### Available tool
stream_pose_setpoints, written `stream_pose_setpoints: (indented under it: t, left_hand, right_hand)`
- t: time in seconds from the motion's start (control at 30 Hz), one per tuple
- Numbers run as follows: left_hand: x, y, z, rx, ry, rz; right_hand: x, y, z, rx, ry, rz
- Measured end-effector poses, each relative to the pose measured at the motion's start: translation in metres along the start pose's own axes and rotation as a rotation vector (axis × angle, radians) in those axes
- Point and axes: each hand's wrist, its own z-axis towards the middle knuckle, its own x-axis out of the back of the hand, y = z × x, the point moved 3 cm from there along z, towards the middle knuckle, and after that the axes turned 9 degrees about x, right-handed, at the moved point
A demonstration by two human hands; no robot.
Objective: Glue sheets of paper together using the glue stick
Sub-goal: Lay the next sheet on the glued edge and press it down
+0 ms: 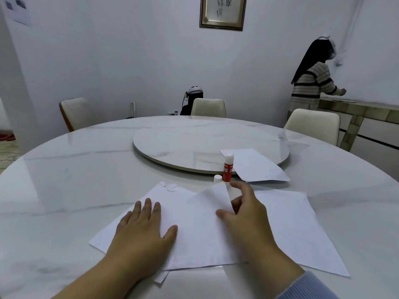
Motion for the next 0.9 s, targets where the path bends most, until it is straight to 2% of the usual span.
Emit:
stream_pose_setpoints:
  t: [0.13, 0.2, 0.3, 0.37, 0.43, 0.53, 0.63, 0.73, 0.9]
  left_hand:
    - [0.001, -0.002, 0.004, 0.051, 0.019, -0.106]
    - [0.005, -0.004, 0.006, 0.085, 0.042, -0.264]
    - [0.012, -0.011, 0.008, 0.148, 0.092, -0.578]
    - [0.013, -0.015, 0.010, 0.165, 0.108, -0.697]
    - [0.012, -0.016, 0.009, 0.162, 0.100, -0.720]
    - [0.011, -0.013, 0.008, 0.143, 0.094, -0.647]
    - [0.011, -0.010, 0.008, 0.132, 0.109, -0.526]
    - [0.010, -0.007, 0.009, 0.117, 0.139, -0.438]
    - [0.010, -0.004, 0.009, 0.043, 0.205, -0.318]
  right_hand:
    - [0.003, -0.009, -0.003, 0.140, -0.117, -0.053]
    - [0.010, -0.015, -0.002, 0.241, -0.140, -0.055]
    - [0.025, -0.020, 0.003, 0.257, -0.071, 0.110]
    - [0.041, -0.021, 0.009, 0.249, 0.063, 0.217]
    - [0.066, -0.023, 0.017, 0.230, 0.279, 0.351]
    - [0.107, -0.016, 0.034, 0.143, 0.634, 0.581]
    - [0.133, -0.002, 0.060, 0.005, 0.836, 0.557]
    - [0.130, 0.015, 0.090, -0.132, 0.779, 0.515]
    - [0.085, 0.050, 0.123, -0.353, 0.431, 0.496]
